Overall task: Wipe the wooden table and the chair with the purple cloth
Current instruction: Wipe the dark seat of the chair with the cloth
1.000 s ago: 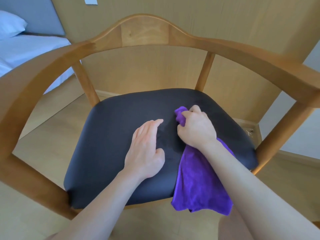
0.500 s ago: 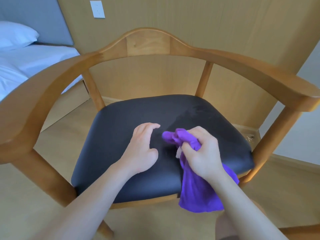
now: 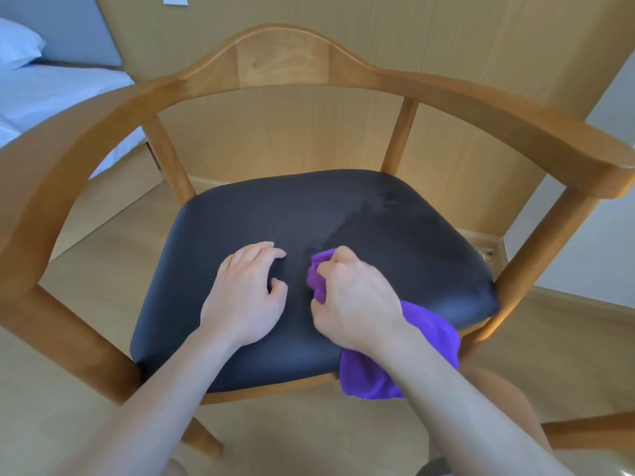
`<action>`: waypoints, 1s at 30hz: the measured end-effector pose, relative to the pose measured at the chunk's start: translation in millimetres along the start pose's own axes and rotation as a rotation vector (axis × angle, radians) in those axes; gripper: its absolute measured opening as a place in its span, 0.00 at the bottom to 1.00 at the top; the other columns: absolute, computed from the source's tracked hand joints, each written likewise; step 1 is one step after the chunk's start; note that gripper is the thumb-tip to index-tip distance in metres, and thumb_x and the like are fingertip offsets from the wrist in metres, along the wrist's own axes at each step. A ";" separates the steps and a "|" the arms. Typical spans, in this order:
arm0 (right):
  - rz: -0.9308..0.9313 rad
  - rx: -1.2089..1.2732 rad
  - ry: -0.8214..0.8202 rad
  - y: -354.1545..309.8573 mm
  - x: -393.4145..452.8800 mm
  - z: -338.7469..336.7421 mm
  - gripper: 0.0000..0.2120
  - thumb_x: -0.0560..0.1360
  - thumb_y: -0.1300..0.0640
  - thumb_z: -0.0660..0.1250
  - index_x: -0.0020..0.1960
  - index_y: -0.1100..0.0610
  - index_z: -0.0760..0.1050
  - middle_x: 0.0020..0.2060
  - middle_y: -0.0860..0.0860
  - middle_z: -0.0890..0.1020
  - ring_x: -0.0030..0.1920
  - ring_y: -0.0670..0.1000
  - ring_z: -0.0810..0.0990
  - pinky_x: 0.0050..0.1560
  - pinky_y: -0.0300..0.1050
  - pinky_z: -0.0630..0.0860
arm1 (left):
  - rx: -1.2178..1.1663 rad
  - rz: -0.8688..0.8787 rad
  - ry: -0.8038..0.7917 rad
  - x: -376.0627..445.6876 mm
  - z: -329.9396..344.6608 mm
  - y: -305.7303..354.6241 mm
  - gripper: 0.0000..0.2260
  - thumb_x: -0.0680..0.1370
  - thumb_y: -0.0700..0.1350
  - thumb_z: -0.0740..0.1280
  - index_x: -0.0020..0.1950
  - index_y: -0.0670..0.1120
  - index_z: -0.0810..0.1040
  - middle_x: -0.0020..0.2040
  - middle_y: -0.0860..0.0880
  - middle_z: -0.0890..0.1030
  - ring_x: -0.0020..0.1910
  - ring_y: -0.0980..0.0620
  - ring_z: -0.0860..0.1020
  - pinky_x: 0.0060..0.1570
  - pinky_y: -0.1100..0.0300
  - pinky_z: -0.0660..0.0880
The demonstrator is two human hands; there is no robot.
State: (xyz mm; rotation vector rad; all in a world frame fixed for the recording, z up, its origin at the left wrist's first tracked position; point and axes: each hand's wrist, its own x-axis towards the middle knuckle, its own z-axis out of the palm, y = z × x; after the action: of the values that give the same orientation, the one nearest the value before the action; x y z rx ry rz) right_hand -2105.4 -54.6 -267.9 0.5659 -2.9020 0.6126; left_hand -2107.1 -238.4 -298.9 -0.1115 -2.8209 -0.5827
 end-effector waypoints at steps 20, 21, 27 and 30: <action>0.364 0.059 0.492 47.9 -58.3 1.9 0.02 0.71 0.57 0.67 0.43 0.56 0.76 0.45 0.52 0.76 0.36 0.59 0.76 0.35 0.44 0.66 | -0.009 -0.047 -0.008 -2.8 2.0 3.2 0.20 0.77 0.42 0.60 0.69 0.52 0.73 0.73 0.55 0.71 0.72 0.52 0.63 0.72 0.53 0.61; 0.288 0.038 0.455 28.1 -59.8 7.6 0.04 0.69 0.58 0.69 0.42 0.57 0.76 0.45 0.53 0.77 0.35 0.60 0.76 0.33 0.44 0.67 | -0.014 -0.050 -0.008 -2.4 1.9 3.1 0.20 0.77 0.41 0.59 0.69 0.52 0.73 0.73 0.55 0.71 0.72 0.52 0.63 0.73 0.53 0.60; -0.068 0.077 0.205 -52.7 -86.1 40.3 0.14 0.66 0.52 0.72 0.49 0.55 0.77 0.45 0.50 0.75 0.40 0.53 0.76 0.30 0.39 0.63 | -0.067 -0.054 -0.017 -3.6 -0.6 2.1 0.23 0.76 0.35 0.58 0.69 0.50 0.75 0.74 0.53 0.71 0.74 0.52 0.65 0.73 0.51 0.62; -0.127 0.127 0.197 -37.8 -91.6 38.3 0.14 0.69 0.53 0.71 0.52 0.54 0.77 0.48 0.50 0.74 0.43 0.53 0.76 0.30 0.39 0.66 | -0.082 -0.059 -0.023 -4.8 -1.0 2.1 0.24 0.76 0.34 0.57 0.69 0.51 0.75 0.75 0.54 0.70 0.74 0.52 0.64 0.73 0.52 0.62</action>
State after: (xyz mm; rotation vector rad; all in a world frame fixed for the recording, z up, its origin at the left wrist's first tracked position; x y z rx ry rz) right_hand -2007.9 -71.8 -306.7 0.6588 -2.6356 0.7899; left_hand -2101.9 -237.0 -298.5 -0.0509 -2.8311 -0.7155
